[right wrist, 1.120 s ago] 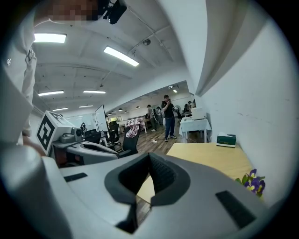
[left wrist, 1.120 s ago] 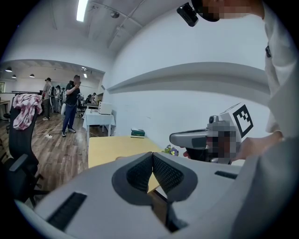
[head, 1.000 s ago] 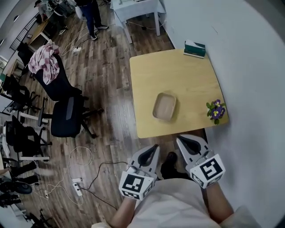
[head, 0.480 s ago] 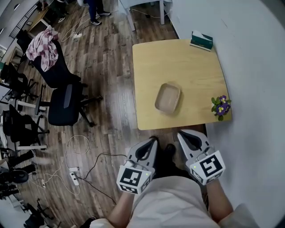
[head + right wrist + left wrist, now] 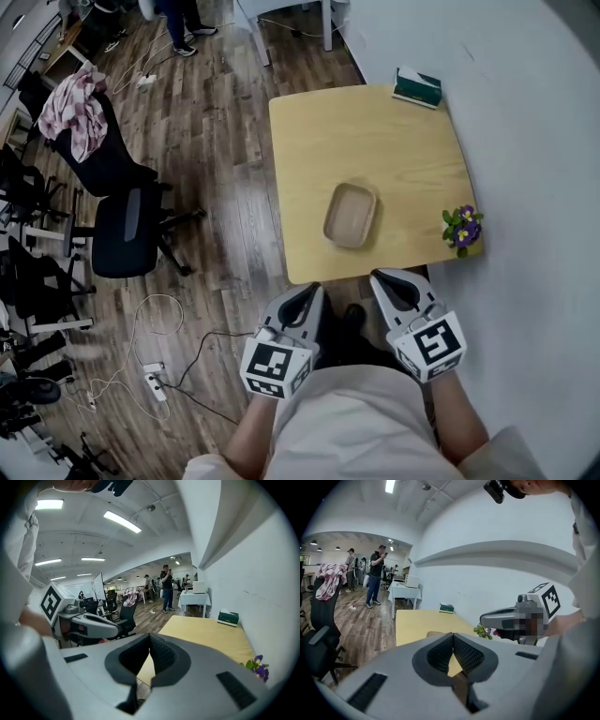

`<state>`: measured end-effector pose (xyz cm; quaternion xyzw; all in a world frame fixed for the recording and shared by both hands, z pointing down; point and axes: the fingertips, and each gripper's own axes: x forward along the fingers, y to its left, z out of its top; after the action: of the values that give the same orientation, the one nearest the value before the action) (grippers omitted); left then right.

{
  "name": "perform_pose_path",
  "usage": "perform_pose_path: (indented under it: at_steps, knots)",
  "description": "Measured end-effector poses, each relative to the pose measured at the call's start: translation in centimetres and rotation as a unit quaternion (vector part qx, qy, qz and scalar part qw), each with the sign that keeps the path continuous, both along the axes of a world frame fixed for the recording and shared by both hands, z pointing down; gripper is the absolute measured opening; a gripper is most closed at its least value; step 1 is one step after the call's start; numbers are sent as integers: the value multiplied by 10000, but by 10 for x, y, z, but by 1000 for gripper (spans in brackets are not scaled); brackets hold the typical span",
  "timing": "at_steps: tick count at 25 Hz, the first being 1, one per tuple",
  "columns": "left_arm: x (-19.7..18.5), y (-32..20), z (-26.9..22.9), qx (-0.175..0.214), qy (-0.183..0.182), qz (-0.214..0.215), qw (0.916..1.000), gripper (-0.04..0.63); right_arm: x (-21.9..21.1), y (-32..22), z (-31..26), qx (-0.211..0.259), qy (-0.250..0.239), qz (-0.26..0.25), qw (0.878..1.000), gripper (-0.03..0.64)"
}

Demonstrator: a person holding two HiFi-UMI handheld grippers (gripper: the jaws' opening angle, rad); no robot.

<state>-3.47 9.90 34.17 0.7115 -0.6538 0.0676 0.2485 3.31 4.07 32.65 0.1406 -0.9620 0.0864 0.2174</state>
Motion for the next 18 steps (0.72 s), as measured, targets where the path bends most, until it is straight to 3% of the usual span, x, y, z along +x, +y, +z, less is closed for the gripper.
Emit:
perform_pose_path:
  at_steps: [9, 18]
  knots:
    - [-19, -16, 16, -14, -149, 478, 9987, 5, -16, -11, 26, 4, 316, 345, 9989, 5]
    - [-20, -31, 42, -108, -453, 1155, 9922, 5, -25, -10, 54, -165, 460, 690, 9964, 5]
